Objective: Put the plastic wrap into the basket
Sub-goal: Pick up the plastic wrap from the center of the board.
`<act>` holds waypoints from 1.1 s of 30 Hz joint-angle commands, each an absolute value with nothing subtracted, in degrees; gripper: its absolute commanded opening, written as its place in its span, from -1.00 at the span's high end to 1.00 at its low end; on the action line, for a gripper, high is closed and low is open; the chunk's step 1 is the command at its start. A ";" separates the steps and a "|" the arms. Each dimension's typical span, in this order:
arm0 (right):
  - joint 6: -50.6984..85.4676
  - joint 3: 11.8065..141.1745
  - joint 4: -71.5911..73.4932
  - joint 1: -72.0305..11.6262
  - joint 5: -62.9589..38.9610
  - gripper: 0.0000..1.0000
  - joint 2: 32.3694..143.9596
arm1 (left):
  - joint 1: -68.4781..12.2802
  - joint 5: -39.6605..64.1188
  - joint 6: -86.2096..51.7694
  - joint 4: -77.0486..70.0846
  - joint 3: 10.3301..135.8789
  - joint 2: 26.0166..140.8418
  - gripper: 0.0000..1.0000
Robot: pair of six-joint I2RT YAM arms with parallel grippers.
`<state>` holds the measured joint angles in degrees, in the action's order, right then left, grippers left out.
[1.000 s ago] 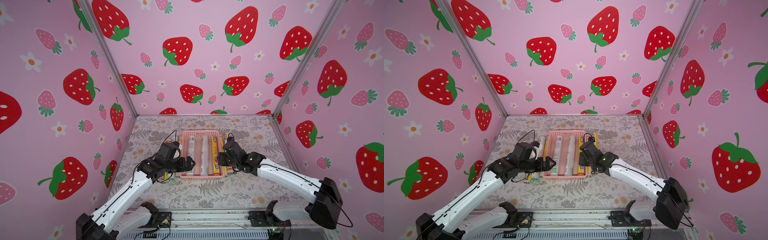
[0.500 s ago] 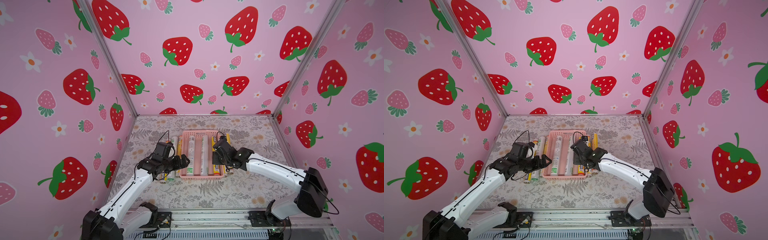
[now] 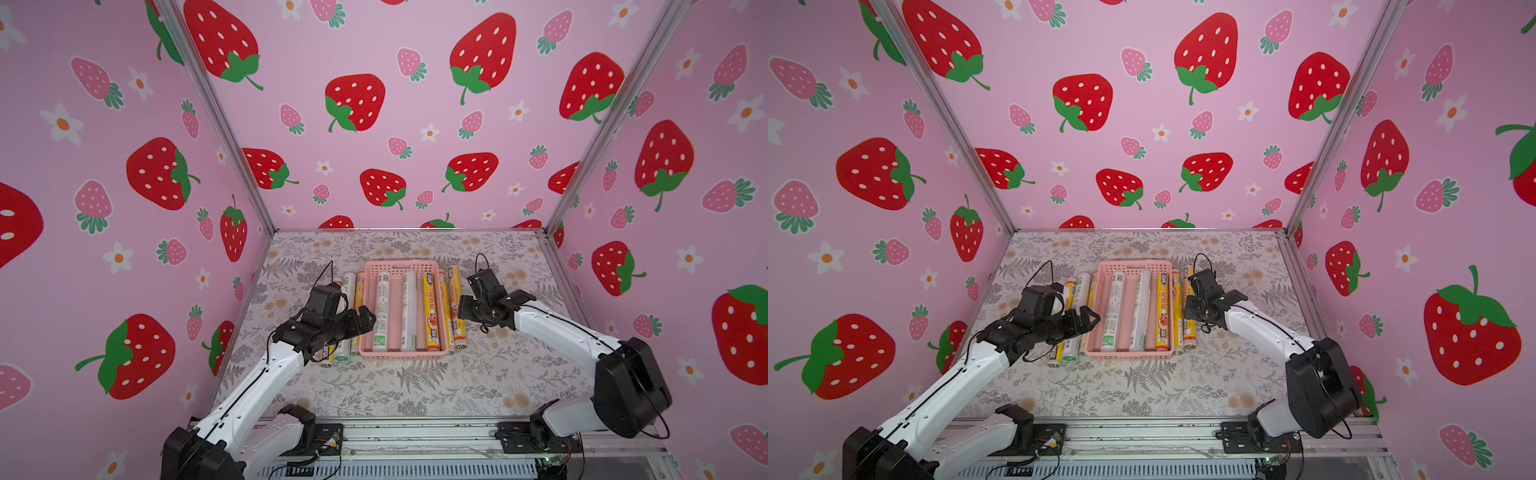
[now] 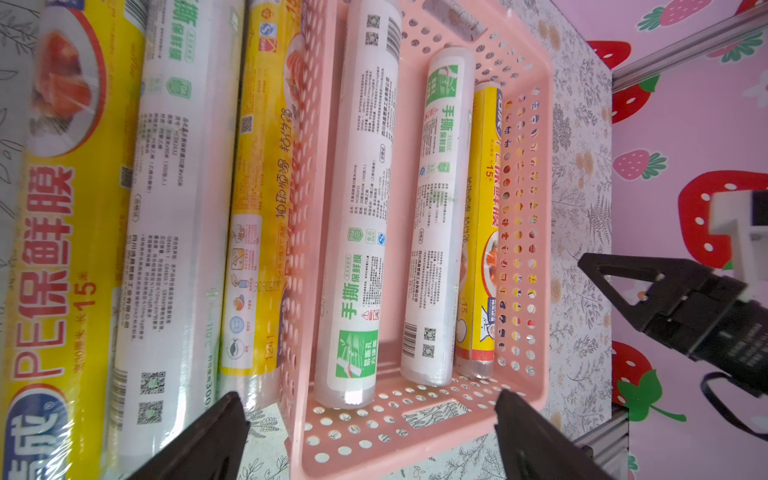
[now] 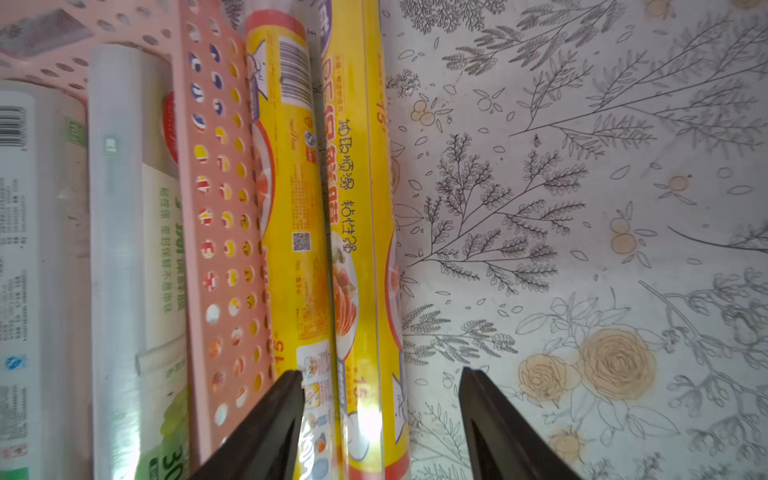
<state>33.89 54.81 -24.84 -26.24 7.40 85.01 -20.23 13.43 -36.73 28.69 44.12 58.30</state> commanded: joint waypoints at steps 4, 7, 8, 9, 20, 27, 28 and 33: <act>30.84 54.77 -17.63 -24.52 0.51 -0.28 91.01 | -20.04 11.63 -37.39 29.70 43.21 55.23 -0.97; 31.87 55.47 -17.46 -24.50 2.45 -0.28 93.64 | -20.04 10.58 -37.11 29.79 43.39 55.47 -0.97; 32.14 55.33 -17.11 -24.50 3.28 -0.28 94.08 | -20.04 10.46 -36.96 29.77 43.58 55.68 -0.97; 32.34 55.28 -16.94 -24.50 4.19 -0.28 94.43 | -20.04 10.46 -36.84 29.63 43.83 56.07 -0.98; 33.75 56.78 -18.02 -24.52 9.92 -0.25 100.47 | -20.09 9.67 -35.85 30.80 44.46 57.40 -0.98; 34.19 55.57 -17.48 -24.52 10.78 0.03 100.04 | -20.12 8.58 -35.30 31.77 45.75 56.77 -0.98; 34.17 55.31 -17.49 -24.46 11.14 0.10 99.34 | -20.13 8.45 -35.13 32.19 46.27 56.49 -0.98; 32.95 54.93 -19.57 -24.53 12.77 0.31 94.14 | -20.13 8.22 -34.58 34.65 48.37 54.32 -0.99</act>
